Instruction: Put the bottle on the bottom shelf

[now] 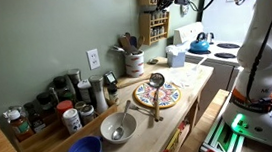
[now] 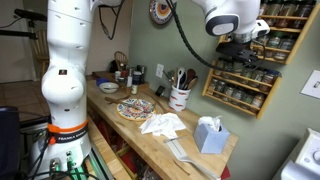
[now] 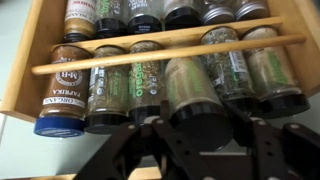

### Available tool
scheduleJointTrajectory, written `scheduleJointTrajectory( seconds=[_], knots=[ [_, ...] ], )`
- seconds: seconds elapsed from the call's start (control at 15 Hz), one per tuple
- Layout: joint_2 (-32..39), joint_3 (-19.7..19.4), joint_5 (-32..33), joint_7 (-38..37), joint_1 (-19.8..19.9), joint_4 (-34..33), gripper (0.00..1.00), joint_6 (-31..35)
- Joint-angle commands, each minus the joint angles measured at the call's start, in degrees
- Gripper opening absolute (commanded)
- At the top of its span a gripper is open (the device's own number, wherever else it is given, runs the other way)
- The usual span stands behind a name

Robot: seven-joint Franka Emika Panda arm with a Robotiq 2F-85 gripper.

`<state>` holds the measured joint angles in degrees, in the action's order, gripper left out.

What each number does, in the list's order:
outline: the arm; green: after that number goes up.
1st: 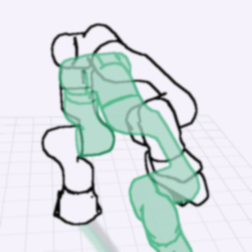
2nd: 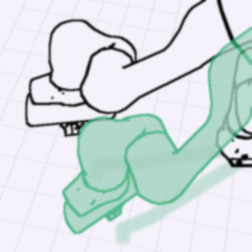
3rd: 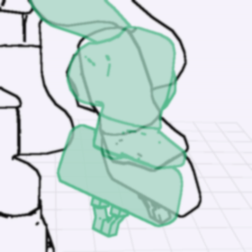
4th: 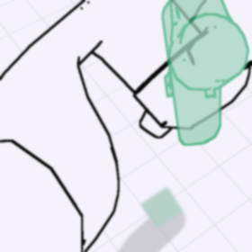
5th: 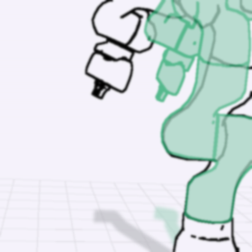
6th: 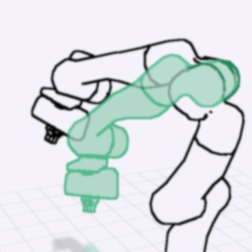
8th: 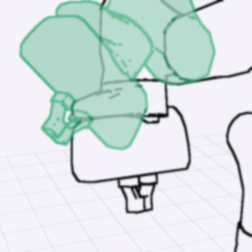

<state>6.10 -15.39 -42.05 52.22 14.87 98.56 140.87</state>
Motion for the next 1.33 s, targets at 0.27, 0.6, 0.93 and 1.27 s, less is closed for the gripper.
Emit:
scheduleJointTrajectory(
  seconds=[0.27,0.6,0.93,1.27],
  knots=[
    [1.9,1.4,2.7,-1.4,1.8,-2.3,0.43,-2.1],
    [1.3,1.5,5.5,-2.2,1.9,-2.0,0.9,-2.5],
    [1.4,1.6,7.9,-3.0,2.4,-2.1,0.97,-3.1],
    [1.0,1.2,16.9,-8.4,2.4,-2.1,0.98,-8.4]
  ],
)
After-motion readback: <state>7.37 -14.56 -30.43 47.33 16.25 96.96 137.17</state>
